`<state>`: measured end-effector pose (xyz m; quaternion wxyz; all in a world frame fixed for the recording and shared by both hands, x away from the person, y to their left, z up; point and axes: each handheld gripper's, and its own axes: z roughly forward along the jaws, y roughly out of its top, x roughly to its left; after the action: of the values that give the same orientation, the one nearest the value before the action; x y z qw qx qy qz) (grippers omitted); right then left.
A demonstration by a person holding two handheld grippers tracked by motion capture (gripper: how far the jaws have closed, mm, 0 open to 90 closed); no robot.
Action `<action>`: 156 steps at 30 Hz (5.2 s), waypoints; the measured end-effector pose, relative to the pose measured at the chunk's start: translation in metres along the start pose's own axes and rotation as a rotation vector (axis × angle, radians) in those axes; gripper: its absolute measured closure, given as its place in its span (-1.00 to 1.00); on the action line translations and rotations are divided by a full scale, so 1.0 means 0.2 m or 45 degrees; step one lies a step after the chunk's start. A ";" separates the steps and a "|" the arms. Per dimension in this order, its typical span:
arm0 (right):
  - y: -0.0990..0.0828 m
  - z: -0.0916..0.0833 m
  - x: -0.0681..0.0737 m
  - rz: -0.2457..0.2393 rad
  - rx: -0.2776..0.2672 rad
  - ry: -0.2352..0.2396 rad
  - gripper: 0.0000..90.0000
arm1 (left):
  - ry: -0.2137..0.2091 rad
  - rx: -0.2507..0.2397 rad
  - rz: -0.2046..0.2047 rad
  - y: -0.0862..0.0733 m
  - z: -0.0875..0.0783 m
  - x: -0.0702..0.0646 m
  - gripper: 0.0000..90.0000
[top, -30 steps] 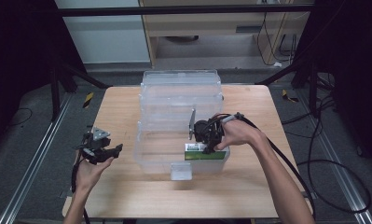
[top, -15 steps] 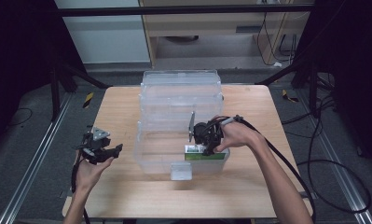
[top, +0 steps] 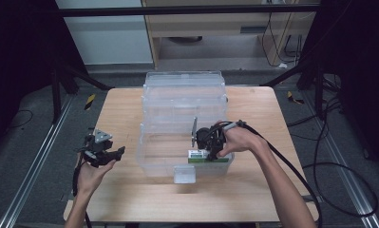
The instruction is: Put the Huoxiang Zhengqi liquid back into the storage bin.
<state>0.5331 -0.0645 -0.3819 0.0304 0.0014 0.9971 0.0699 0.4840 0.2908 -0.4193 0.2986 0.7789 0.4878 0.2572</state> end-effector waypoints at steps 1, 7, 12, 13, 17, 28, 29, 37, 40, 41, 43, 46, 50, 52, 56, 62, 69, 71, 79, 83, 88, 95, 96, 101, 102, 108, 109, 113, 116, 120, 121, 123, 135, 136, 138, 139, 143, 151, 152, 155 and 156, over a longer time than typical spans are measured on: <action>0.00 0.00 0.00 0.004 0.007 0.001 0.39 | -0.001 0.001 0.000 0.00 0.00 0.00 0.00; -0.02 -0.04 0.00 0.022 -0.010 -0.011 0.38 | -0.001 0.003 0.004 0.00 0.00 0.00 0.00; -0.05 -0.11 0.00 0.043 -0.084 -0.041 0.34 | -0.002 0.006 0.008 0.00 0.01 -0.01 0.00; -0.06 -0.12 0.01 0.048 -0.091 -0.049 0.33 | -0.002 0.006 0.008 0.00 0.01 -0.01 0.00; -0.07 -0.16 0.01 0.059 -0.121 -0.055 0.28 | -0.002 0.004 0.008 0.00 0.01 -0.01 0.00; -0.11 -0.24 0.01 0.115 -0.244 -0.136 0.22 | -0.009 -0.001 0.012 0.01 0.00 -0.01 0.01; -0.11 -0.25 0.01 0.128 -0.257 -0.142 0.22 | -0.009 -0.002 0.012 0.01 0.00 -0.01 0.01; -0.10 -0.30 0.07 0.129 -0.300 -0.128 0.23 | -0.009 -0.002 0.014 0.01 0.00 -0.02 0.01; -0.08 -0.30 0.09 0.119 -0.287 -0.117 0.23 | -0.011 -0.004 0.016 0.01 0.00 -0.02 0.01; -0.07 -0.30 0.10 0.117 -0.282 -0.113 0.22 | -0.011 -0.004 0.017 0.01 0.00 -0.02 0.01; -0.05 -0.30 0.11 0.109 -0.276 -0.096 0.21 | -0.012 -0.005 0.017 0.01 -0.01 -0.02 0.01; -0.01 -0.29 0.13 0.094 -0.273 -0.075 0.21 | -0.010 -0.006 0.016 0.01 -0.01 -0.01 0.01; 0.03 -0.26 0.15 0.083 -0.256 -0.043 0.23 | -0.010 -0.009 0.016 0.01 -0.01 -0.01 0.01; 0.05 -0.24 0.16 0.081 -0.235 -0.029 0.23 | -0.010 -0.009 0.016 0.01 -0.01 -0.01 0.01; 0.08 -0.20 0.18 0.085 -0.220 -0.019 0.23 | -0.010 -0.013 0.015 0.01 -0.01 -0.01 0.01; 0.11 -0.16 0.19 0.085 -0.217 0.010 0.23 | -0.009 -0.015 0.017 0.01 -0.02 -0.01 0.01; 0.11 -0.11 0.20 0.098 -0.204 0.025 0.21 | -0.009 -0.013 0.018 0.01 -0.02 -0.02 0.01; 0.11 -0.09 0.20 0.105 -0.205 0.026 0.20 | -0.010 -0.013 0.019 0.01 -0.02 -0.02 0.01; 0.12 -0.03 0.20 0.114 -0.185 0.041 0.18 | -0.010 -0.012 0.021 0.01 -0.02 -0.02 0.01; 0.11 0.00 0.19 0.122 -0.183 0.048 0.18 | -0.009 -0.014 0.019 0.01 -0.02 -0.02 0.01; 0.12 0.04 0.20 0.135 -0.170 0.055 0.19 | -0.010 -0.013 0.021 0.01 -0.02 -0.02 0.01; 0.12 0.09 0.19 0.144 -0.145 0.072 0.23 | -0.009 -0.013 0.020 0.01 -0.02 -0.02 0.01; 0.12 0.09 0.19 0.144 -0.144 0.076 0.24 | -0.009 -0.012 0.020 0.01 -0.02 -0.02 0.01; 0.11 0.11 0.18 0.150 -0.157 0.089 0.25 | -0.012 -0.009 0.024 0.01 -0.01 -0.02 0.01; 0.11 0.12 0.18 0.150 -0.156 0.091 0.25 | -0.012 -0.008 0.025 0.01 -0.01 -0.02 0.01; 0.12 0.16 0.18 0.151 -0.143 0.118 0.24 | -0.012 -0.006 0.024 0.01 -0.01 -0.02 0.01; 0.11 0.16 0.18 0.149 -0.147 0.122 0.25 | -0.012 -0.005 0.024 0.01 0.00 -0.02 0.01; 0.11 0.16 0.18 0.153 -0.154 0.117 0.25 | -0.013 -0.002 0.028 0.01 0.00 -0.03 0.01; 0.11 0.16 0.18 0.157 -0.152 0.117 0.26 | -0.013 -0.003 0.028 0.01 0.00 -0.03 0.01; 0.11 0.16 0.18 0.155 -0.164 0.116 0.27 | -0.014 -0.008 0.029 0.02 -0.01 -0.03 0.01; 0.11 0.16 0.18 0.157 -0.164 0.115 0.27 | -0.014 -0.009 0.030 0.02 -0.01 -0.03 0.01; 0.11 0.16 0.18 0.157 -0.165 0.114 0.27 | -0.013 -0.014 0.033 0.02 -0.01 -0.03 0.01; 0.11 0.16 0.18 0.161 -0.165 0.112 0.28 | -0.015 -0.105 0.082 0.14 -0.09 -0.04 0.01; 0.11 0.16 0.18 0.161 -0.165 0.112 0.28 | -0.021 -0.110 0.087 0.15 -0.09 -0.04 0.00; 0.11 0.16 0.19 0.164 -0.163 0.110 0.28 | -0.032 -0.119 0.103 0.18 -0.09 -0.04 0.00; 0.11 0.16 0.19 0.164 -0.162 0.109 0.28 | -0.031 -0.120 0.113 0.19 -0.09 -0.05 0.00; 0.11 0.16 0.19 0.163 -0.165 0.108 0.28 | -0.053 -0.141 0.145 0.25 -0.11 -0.06 -0.01; 0.11 0.16 0.19 0.163 -0.161 0.109 0.28 | -0.076 -0.176 0.216 0.36 -0.12 -0.07 -0.02; 0.11 0.16 0.18 0.155 -0.163 0.107 0.28 | -0.075 -0.179 0.227 0.38 -0.13 -0.08 -0.03; 0.11 0.16 0.18 0.154 -0.164 0.108 0.28 | -0.072 -0.185 0.265 0.42 -0.15 -0.08 -0.03; 0.11 0.16 0.18 0.154 -0.165 0.109 0.29 | -0.072 -0.189 0.274 0.43 -0.16 -0.08 -0.03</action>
<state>0.4983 -0.0381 -0.4125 -0.0163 0.0565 0.9890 0.1359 0.5086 0.2524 -0.3372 0.3398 0.8095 0.3723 0.3010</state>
